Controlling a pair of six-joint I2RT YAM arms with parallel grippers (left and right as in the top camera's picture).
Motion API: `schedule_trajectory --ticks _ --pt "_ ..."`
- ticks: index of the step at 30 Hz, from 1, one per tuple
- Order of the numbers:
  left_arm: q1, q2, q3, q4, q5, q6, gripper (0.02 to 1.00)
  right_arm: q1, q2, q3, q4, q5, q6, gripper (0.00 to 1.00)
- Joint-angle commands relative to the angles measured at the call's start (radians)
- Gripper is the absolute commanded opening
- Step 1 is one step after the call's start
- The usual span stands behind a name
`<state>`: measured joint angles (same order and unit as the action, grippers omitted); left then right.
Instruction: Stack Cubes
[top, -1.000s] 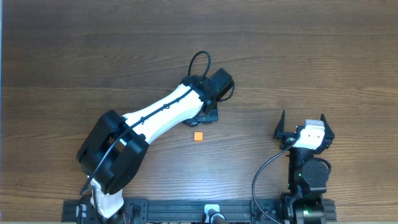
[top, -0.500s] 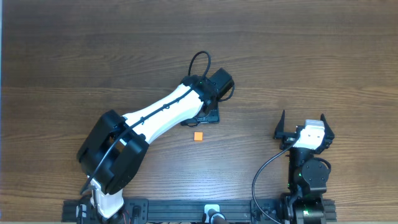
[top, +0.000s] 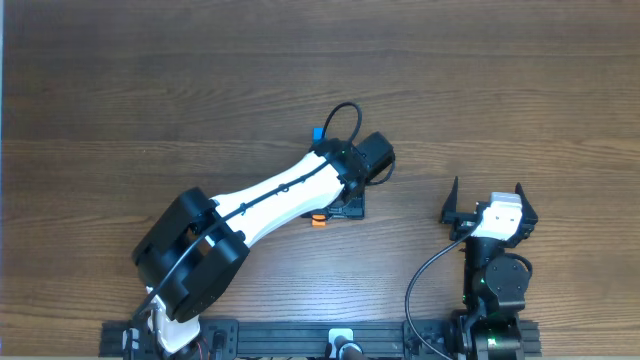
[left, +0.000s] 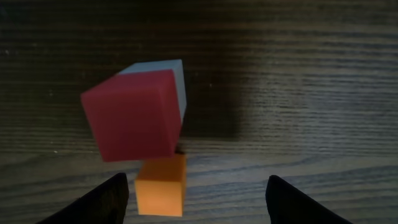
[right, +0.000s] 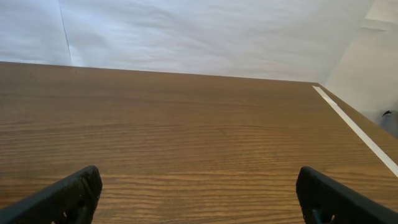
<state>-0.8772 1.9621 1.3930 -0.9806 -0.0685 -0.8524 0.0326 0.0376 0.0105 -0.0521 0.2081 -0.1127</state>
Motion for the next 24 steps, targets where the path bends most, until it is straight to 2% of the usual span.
schedule_trajectory --ticks 1,11,19,24 --pt "0.004 -0.034 -0.074 0.016 0.021 -0.041 0.711 0.005 -0.005 -0.005 -0.003 -0.009 -0.005 0.991" --pt "0.004 -0.050 -0.133 0.069 0.034 -0.022 0.649 0.005 -0.005 -0.005 -0.003 -0.009 -0.005 0.993" --pt "0.004 -0.050 -0.134 0.071 0.034 -0.022 0.498 0.005 -0.005 -0.005 -0.003 -0.009 -0.005 0.993" --pt "0.004 -0.050 -0.134 0.069 0.035 -0.022 0.454 0.005 -0.005 -0.005 -0.003 -0.009 -0.005 0.991"
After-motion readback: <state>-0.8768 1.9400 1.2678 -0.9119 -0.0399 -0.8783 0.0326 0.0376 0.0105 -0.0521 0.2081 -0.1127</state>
